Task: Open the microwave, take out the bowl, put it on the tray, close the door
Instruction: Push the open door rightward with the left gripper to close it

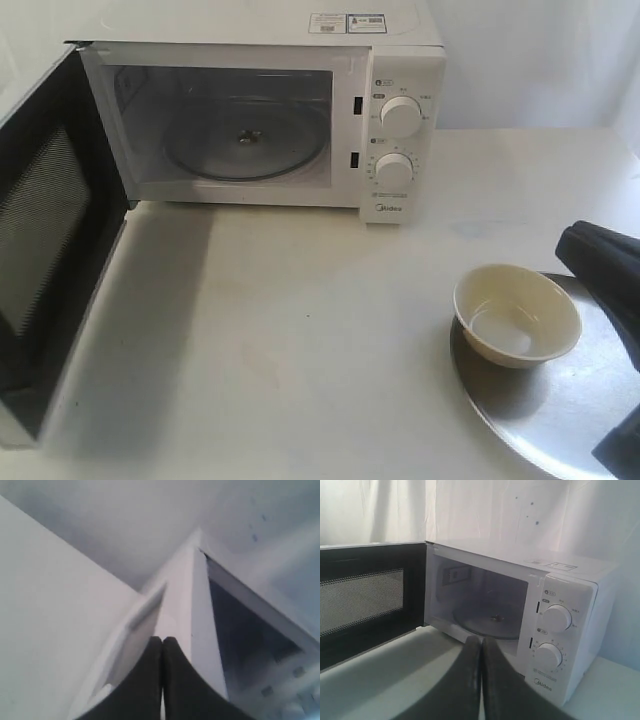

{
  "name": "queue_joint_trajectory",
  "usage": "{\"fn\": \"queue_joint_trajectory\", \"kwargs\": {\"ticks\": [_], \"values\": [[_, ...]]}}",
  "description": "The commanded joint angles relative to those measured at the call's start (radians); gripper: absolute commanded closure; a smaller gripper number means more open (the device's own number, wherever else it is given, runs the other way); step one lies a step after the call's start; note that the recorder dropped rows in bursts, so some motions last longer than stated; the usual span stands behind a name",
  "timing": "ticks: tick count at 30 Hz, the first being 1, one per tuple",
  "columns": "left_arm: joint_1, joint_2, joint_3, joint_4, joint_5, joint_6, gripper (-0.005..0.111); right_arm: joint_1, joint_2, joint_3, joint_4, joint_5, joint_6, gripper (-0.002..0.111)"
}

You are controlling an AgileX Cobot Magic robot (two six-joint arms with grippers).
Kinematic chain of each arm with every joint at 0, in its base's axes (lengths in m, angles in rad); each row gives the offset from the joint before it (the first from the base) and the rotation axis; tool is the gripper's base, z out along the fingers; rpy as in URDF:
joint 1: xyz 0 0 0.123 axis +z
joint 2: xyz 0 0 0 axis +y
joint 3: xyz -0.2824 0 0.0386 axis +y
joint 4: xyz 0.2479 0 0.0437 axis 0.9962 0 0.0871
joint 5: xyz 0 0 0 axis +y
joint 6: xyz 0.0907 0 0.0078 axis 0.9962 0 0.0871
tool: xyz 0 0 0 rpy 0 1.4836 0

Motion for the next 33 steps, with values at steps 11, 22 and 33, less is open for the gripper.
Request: {"fn": "queue_joint_trajectory", "kwargs": {"ticks": [11, 22, 33], "values": [[-0.005, -0.016, -0.223, -0.055, 0.46, 0.298, 0.107, 0.0, -0.006, 0.004, -0.002, 0.007, 0.007, 0.108], [-0.005, 0.243, -0.223, -0.884, 0.827, 1.4, 0.107, 0.0, -0.006, 0.004, -0.002, 0.019, 0.007, 0.108], [-0.01, 0.817, -0.366, -0.884, 1.079, 1.589, 0.107, 0.0, -0.006, 0.006, -0.002, 0.023, 0.007, 0.108]]}}
